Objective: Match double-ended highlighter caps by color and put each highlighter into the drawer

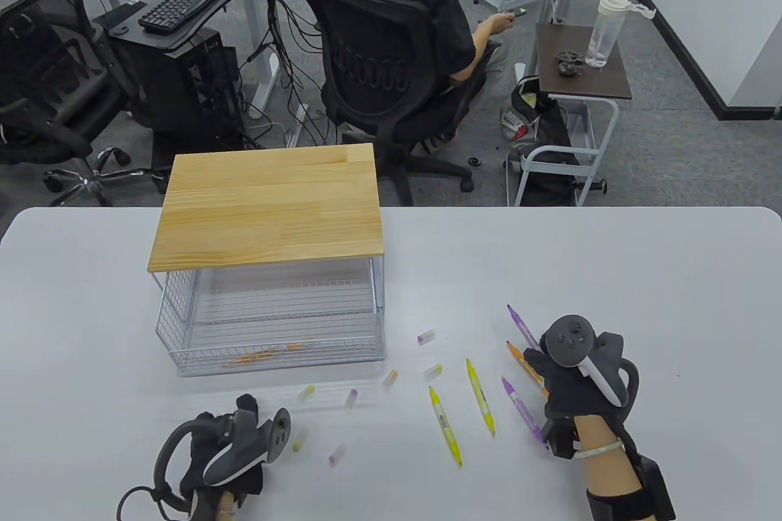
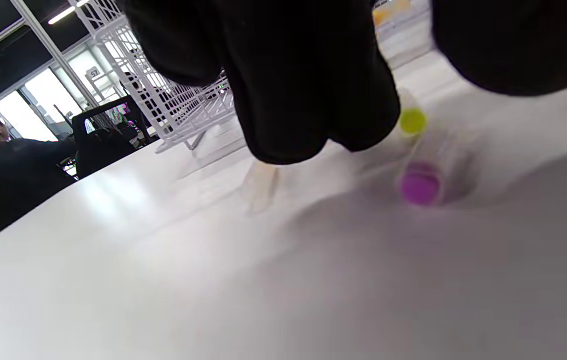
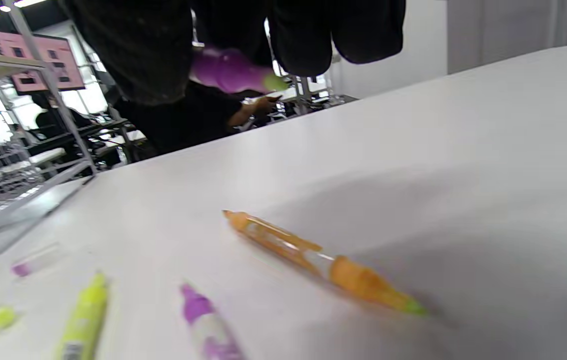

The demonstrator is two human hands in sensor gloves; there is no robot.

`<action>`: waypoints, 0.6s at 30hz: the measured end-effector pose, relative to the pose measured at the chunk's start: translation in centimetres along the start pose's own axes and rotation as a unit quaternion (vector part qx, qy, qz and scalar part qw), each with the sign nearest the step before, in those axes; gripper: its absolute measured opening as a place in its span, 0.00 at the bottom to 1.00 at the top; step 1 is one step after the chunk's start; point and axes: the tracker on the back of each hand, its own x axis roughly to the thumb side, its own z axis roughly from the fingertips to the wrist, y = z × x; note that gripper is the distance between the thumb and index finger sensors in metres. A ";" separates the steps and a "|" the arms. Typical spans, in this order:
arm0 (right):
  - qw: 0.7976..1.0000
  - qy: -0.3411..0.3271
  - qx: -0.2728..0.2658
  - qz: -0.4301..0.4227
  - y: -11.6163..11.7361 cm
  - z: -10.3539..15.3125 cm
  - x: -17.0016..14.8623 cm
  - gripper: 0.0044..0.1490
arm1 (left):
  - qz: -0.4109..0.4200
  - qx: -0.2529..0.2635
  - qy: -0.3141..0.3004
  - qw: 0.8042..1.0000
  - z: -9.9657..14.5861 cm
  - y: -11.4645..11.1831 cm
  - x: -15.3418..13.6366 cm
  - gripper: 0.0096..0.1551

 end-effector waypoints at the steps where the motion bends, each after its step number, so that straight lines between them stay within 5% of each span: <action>1: 1.000 -0.013 -0.004 -0.001 0.0 0.3 0.6 0.30 | -0.012 -0.004 0.000 1.000 -0.1 -0.1 0.2 0.53; 18: 0.984 -0.162 -0.034 0.060 2.3 4.4 8.1 0.30 | -0.025 -0.021 -0.001 0.999 -0.5 -1.0 0.3 0.53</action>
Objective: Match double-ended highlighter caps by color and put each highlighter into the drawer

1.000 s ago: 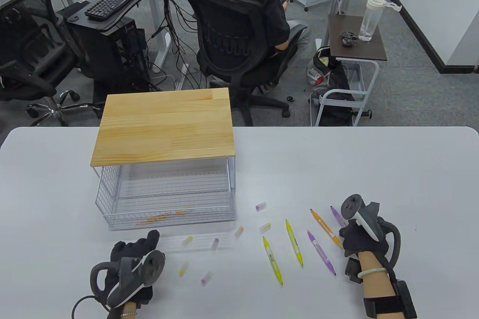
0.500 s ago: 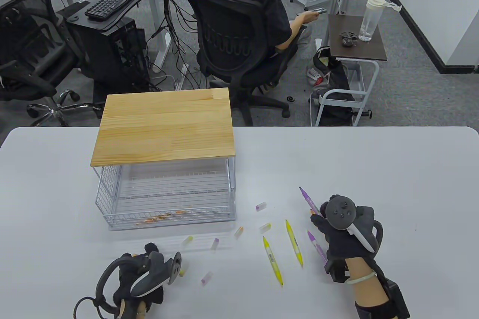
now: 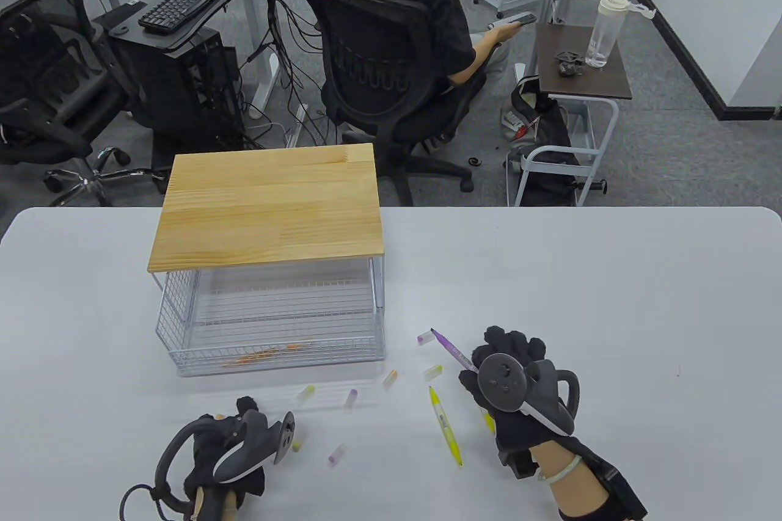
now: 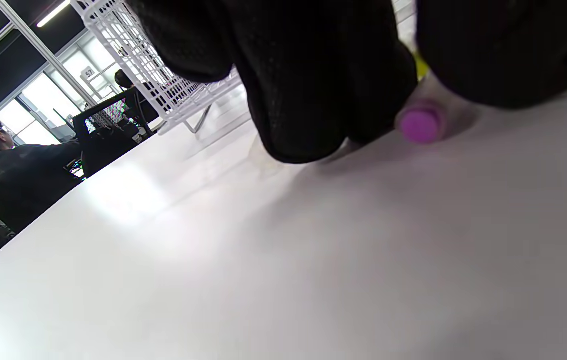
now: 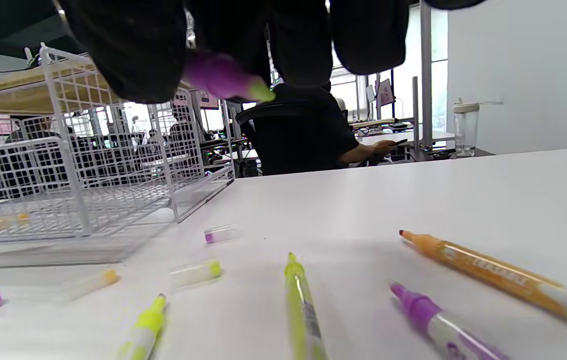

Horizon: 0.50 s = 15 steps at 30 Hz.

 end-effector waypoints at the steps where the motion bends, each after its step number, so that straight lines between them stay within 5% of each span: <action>1: 1.000 -0.003 0.002 0.002 0.2 0.0 0.3 0.30 | 0.001 0.002 0.001 1.000 -0.1 0.0 0.0 0.52; 11: 1.000 -0.005 0.022 0.011 1.9 -0.5 1.7 0.30 | 0.058 0.016 0.008 0.998 0.6 0.3 -1.9 0.49; 15: 1.000 -0.008 0.021 0.009 1.9 -0.9 2.4 0.29 | 0.091 0.084 0.006 0.992 1.7 2.2 -2.5 0.43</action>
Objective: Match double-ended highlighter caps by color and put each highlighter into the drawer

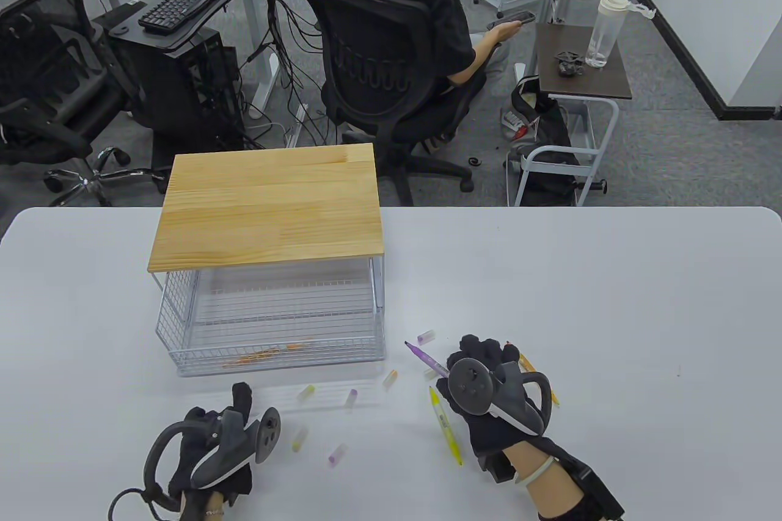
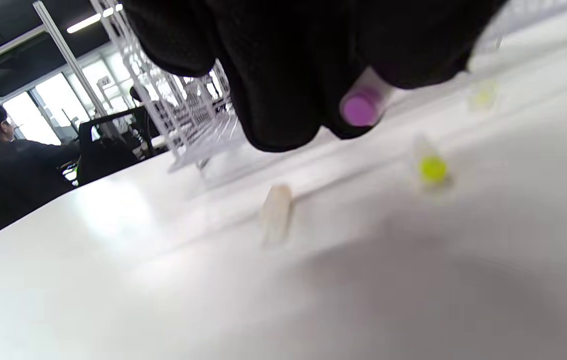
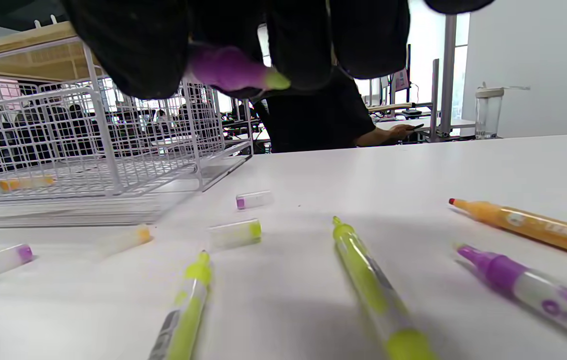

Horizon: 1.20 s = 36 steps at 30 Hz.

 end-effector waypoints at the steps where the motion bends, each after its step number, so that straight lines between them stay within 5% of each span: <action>1: 1.000 0.000 -0.003 -0.002 -0.1 -0.3 0.3 0.29 | 0.008 0.019 -0.002 1.000 0.0 0.7 0.1 0.41; 8: 0.998 0.009 -0.010 -0.057 -1.7 -2.0 2.3 0.28 | 0.088 0.020 -0.014 0.996 -1.2 4.3 0.7 0.37; 14: 0.992 0.019 -0.010 -0.127 -3.2 -3.2 3.9 0.28 | 0.288 0.051 -0.047 0.955 -3.0 5.9 0.6 0.35; 21: 0.955 0.000 -0.038 -0.295 -2.5 -2.6 4.7 0.28 | 0.287 0.104 -0.051 0.951 -2.9 6.8 0.6 0.36; 27: 0.976 -0.029 -0.025 -0.216 -1.9 -2.1 5.7 0.28 | 0.319 0.129 -0.067 0.937 -2.8 6.7 -0.1 0.37; 36: 0.979 -0.059 -0.022 -0.195 -1.4 -1.5 7.4 0.29 | 0.317 0.117 -0.066 0.939 -3.2 6.0 -0.5 0.30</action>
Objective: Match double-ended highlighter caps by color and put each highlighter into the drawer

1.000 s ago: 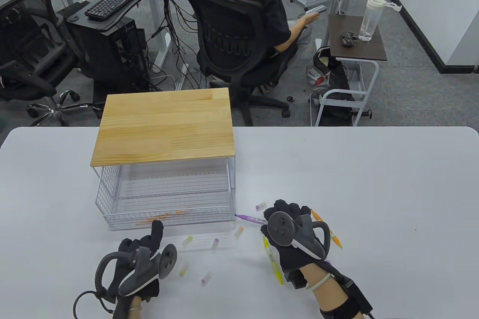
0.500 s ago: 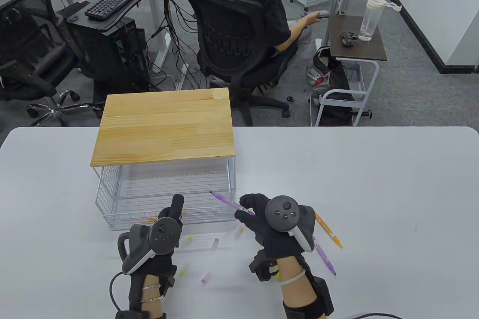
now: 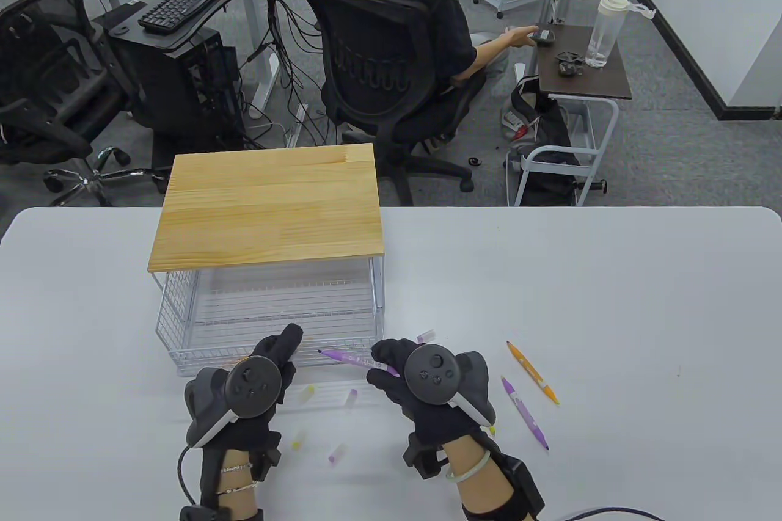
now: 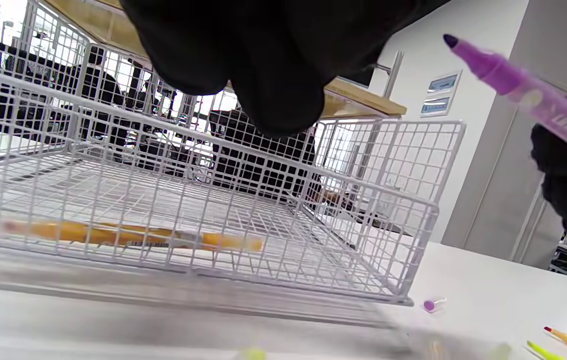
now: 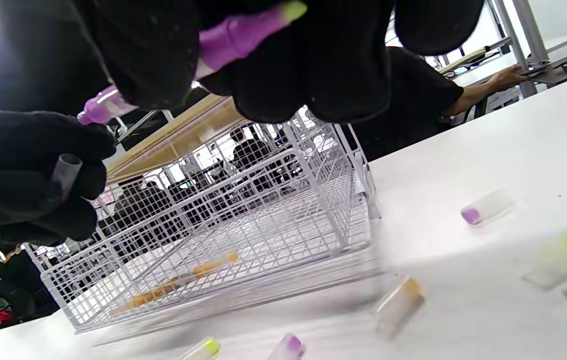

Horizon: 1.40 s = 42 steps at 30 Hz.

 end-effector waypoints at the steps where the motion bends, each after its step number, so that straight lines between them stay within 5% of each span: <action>1: 1.000 -0.005 -0.002 0.000 0.1 0.1 0.2 0.29 | 0.003 0.004 0.001 1.000 0.1 0.2 -0.2 0.30; 42: 0.997 -0.033 -0.062 0.010 -0.2 1.1 0.8 0.27 | 0.004 -0.012 -0.089 0.996 0.3 0.5 3.4 0.26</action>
